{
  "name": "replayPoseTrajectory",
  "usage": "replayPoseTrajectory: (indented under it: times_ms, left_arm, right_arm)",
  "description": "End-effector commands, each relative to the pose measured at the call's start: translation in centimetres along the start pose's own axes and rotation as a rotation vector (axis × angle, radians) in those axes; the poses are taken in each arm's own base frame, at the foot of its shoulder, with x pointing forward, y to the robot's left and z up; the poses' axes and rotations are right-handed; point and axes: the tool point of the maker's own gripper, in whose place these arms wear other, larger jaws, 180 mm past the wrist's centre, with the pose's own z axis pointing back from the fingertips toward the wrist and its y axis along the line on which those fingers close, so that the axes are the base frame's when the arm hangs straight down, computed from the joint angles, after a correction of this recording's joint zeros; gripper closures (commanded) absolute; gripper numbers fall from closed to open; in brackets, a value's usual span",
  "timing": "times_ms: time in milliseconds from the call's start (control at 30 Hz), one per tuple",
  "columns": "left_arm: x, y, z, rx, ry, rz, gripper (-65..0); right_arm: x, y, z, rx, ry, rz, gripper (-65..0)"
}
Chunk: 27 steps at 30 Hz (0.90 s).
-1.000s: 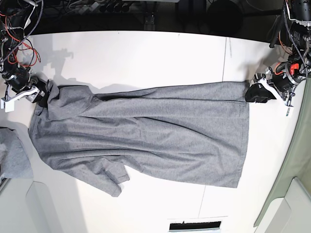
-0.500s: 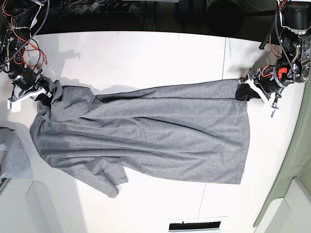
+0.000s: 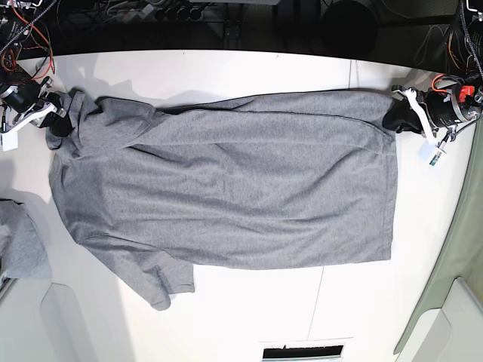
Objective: Layout the t-shirt on the table in an organized manner, then fold the t-shirt properly
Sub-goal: 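Regrasp the folded edge with both grippers and pull it straight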
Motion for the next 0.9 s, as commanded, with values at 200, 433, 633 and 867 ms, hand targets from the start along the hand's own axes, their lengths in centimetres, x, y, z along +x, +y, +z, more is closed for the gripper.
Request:
replayPoseTrajectory:
  times_ms: [200,433,633,867]
  left_arm:
    - [-1.0,-0.2,1.5,0.003,0.011,-0.018,-2.2]
    - [-2.7,-1.8,2.1,-0.018,0.053,-0.034,-2.2]
    - [-2.1,-2.2,2.2,-0.024,0.025,-0.048,-2.4]
    - [-1.5,-2.1,2.2,-0.016,0.000,-0.057,-26.9]
  right_arm:
    - [-0.7,-2.1,2.9,-0.036,0.021,0.038,0.0]
    - [-2.3,-3.4,4.3,-0.066,0.063,0.038,0.0]
    - [-2.3,-3.6,4.4,-0.071,0.059,0.041,0.0]
    - [-0.8,-4.0,4.5,-0.090,-0.014,0.058,-27.4]
